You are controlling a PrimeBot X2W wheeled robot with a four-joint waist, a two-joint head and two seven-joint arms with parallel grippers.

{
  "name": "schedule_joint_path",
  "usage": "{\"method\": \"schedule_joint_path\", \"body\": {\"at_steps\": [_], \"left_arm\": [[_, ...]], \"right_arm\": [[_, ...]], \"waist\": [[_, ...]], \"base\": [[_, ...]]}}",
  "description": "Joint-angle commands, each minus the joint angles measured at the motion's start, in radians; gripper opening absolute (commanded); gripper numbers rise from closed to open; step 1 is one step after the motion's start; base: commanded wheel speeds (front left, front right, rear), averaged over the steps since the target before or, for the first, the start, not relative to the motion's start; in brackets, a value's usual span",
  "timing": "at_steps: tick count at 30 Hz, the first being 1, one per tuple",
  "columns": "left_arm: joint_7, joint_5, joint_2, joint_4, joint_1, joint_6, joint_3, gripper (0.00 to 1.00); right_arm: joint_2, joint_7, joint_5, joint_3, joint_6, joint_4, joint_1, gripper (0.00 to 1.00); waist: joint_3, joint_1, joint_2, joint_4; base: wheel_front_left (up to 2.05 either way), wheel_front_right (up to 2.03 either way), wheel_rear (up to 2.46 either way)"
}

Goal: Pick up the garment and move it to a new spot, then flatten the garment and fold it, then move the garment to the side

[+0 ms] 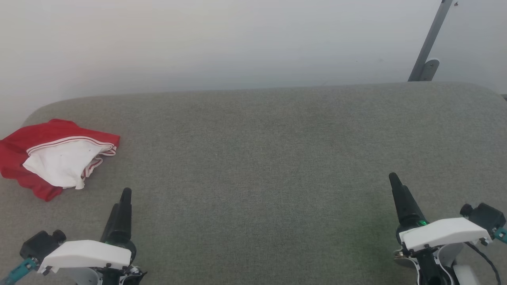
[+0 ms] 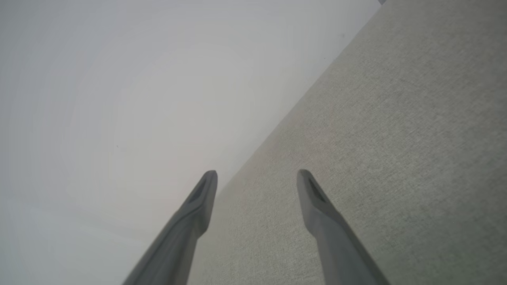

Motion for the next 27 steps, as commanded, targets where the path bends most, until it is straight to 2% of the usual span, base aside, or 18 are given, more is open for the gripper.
{"method": "schedule_joint_path", "body": {"at_steps": [1, 10, 27], "left_arm": [[-0.009, 0.038, 0.013, -0.017, -0.008, 0.006, 0.003, 1.0], [-0.042, 0.219, 0.027, -0.016, 0.013, 0.003, 0.028, 1.0], [-0.09, 0.441, 0.02, -0.019, 0.031, -0.038, 0.104, 1.0]], "right_arm": [[-0.006, -0.007, -0.035, -0.001, 0.002, -0.012, -0.031, 1.0], [-0.018, -0.003, -0.223, -0.007, 0.002, -0.022, -0.029, 1.0], [-0.033, -0.031, -0.42, -0.016, 0.003, -0.032, -0.015, 1.0]], "waist": [[0.0, 0.0, 0.0, 0.0], [-0.004, 0.0, 0.0, -0.004], [-0.006, 0.0, 0.0, -0.009]], "base": [[0.0, 0.0, 0.0], [0.0, 0.0, 0.0], [0.0, 0.0, 0.0]]}}
